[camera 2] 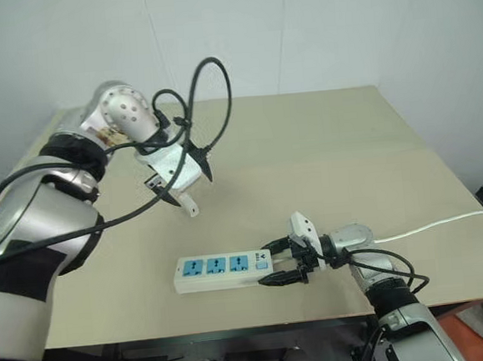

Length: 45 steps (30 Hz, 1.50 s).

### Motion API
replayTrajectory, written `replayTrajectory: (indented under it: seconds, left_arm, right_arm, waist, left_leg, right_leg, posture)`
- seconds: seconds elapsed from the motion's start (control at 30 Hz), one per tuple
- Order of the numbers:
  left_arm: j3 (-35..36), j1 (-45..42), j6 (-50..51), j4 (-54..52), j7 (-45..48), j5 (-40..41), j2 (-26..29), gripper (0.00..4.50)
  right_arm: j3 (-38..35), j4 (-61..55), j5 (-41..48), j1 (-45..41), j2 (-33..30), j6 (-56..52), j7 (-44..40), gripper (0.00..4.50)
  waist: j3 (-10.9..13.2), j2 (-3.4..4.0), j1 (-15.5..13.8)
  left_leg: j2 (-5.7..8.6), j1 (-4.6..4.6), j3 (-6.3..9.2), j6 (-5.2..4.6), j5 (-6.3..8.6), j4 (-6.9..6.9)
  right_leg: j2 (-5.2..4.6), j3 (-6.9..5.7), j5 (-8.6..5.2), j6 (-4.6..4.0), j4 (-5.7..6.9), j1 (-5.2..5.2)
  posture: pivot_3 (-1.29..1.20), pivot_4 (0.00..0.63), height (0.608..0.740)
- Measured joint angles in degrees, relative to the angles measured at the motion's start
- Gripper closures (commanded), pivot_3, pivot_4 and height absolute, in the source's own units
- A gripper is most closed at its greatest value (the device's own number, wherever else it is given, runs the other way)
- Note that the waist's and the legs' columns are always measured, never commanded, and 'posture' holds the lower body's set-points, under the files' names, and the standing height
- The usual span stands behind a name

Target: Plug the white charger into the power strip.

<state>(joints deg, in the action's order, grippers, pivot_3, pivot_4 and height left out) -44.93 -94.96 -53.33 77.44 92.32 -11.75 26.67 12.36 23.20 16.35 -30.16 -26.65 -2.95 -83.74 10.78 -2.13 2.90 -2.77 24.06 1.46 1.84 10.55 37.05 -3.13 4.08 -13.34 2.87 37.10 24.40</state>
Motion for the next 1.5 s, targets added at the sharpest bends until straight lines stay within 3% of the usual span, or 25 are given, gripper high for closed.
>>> replayTrajectory:
  seconds: [0.5,0.77,1.07,1.5]
  left_arm:
    - [-1.0,0.1,-8.3,1.6,-4.7,-16.0,-3.9,0.00]
    - [-6.1,0.7,-7.6,1.7,-20.9,-30.4,-3.9,0.00]
    - [-9.8,1.2,-7.5,2.1,-32.5,-39.9,-4.1,0.00]
    - [-6.2,4.8,-1.1,3.3,-31.1,-39.9,-4.9,0.00]
  right_arm:
    - [0.0,-4.4,-1.0,3.1,1.2,0.0,3.2,1.06]
    - [0.2,-6.3,-1.5,4.1,1.5,-0.1,4.7,1.06]
    - [0.4,-7.5,-1.6,4.8,1.8,-0.3,6.0,1.06]
    - [0.7,-9.0,-2.1,5.9,2.6,-0.3,8.0,1.06]
  waist:
    - [0.0,0.00,0.6]
    - [0.0,0.00,1.0]
    - [0.0,-0.01,1.1]
    - [0.0,-0.01,1.0]
  left_leg:
    - [0.00,-0.09,0.01,0.00,0.00,0.01]
    - [0.00,-0.18,0.01,0.00,0.00,0.00]
    - [0.00,-0.21,0.01,0.00,0.00,0.00]
    - [0.00,-0.24,0.01,0.00,0.00,0.00]
  right_leg:
    - [0.01,0.02,0.00,0.00,0.06,-0.04]
    - [0.01,0.05,0.00,0.01,0.09,-0.10]
    - [0.02,0.05,0.00,0.01,0.11,-0.10]
    - [0.02,0.05,0.01,0.01,0.15,-0.13]
  posture:
    - [0.00,0.150,0.740]
    - [0.00,0.150,0.740]
    - [0.00,0.150,0.740]
    - [0.00,0.150,0.740]
